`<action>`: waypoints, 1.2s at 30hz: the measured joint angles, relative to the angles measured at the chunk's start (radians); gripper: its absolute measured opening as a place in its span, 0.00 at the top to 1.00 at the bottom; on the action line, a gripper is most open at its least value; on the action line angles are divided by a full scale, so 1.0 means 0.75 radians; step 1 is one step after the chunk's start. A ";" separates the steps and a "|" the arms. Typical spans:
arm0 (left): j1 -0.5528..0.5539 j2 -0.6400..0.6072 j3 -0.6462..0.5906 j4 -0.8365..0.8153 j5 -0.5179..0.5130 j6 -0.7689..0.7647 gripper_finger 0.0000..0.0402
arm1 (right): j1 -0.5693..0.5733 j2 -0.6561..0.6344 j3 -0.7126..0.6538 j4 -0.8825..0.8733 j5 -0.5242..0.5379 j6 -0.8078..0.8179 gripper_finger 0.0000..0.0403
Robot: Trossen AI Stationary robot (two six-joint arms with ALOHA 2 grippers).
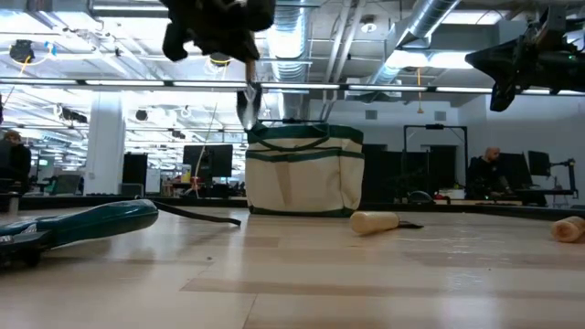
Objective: Pick & Place Garden tools in Gardening bag
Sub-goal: Put the brown trowel into the white gardening bag
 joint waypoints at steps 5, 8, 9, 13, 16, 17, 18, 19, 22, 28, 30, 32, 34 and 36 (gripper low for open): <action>-0.012 0.060 0.000 0.009 0.064 -0.053 0.92 | 0.000 0.000 0.000 -0.001 0.001 0.000 1.00; 0.005 0.077 0.000 0.011 0.044 -0.052 0.92 | 0.000 0.000 0.000 -0.008 0.001 0.001 1.00; 0.017 0.082 -0.001 0.010 0.043 -0.049 0.92 | 0.000 0.000 0.000 -0.009 0.002 0.000 1.00; 0.062 0.124 -0.001 0.019 0.035 -0.036 0.92 | 0.000 0.000 0.000 -0.026 0.002 0.001 1.00; 0.091 0.166 -0.001 0.044 0.039 -0.036 0.92 | 0.000 0.000 0.000 -0.028 0.002 0.001 1.00; 0.099 0.176 -0.001 0.051 0.044 -0.035 0.92 | 0.000 0.000 0.000 -0.028 0.002 0.001 1.00; 0.105 0.186 -0.001 0.060 0.043 -0.035 0.92 | 0.000 0.000 0.000 -0.029 0.002 0.001 1.00; 0.109 0.190 -0.001 0.068 0.044 -0.034 0.92 | 0.000 0.000 0.000 -0.029 0.002 0.001 1.00; 0.114 0.183 -0.003 0.148 0.045 0.035 0.92 | 0.000 0.000 0.000 -0.029 0.002 0.001 1.00; 0.127 0.163 -0.002 0.350 0.074 0.295 0.92 | 0.000 0.000 0.000 -0.035 0.002 0.001 1.00; 0.150 0.167 -0.002 0.361 0.115 0.300 0.92 | 0.000 0.000 0.000 -0.035 0.002 0.001 1.00; 0.170 0.172 -0.003 0.358 0.150 0.301 0.92 | 0.000 0.000 0.000 -0.035 0.002 0.001 1.00; 0.189 0.171 -0.003 0.365 0.172 0.303 0.92 | 0.000 0.000 0.000 -0.035 0.002 0.001 1.00; 0.200 0.171 -0.021 0.387 0.200 0.307 0.92 | 0.000 0.000 0.000 -0.035 0.002 0.001 1.00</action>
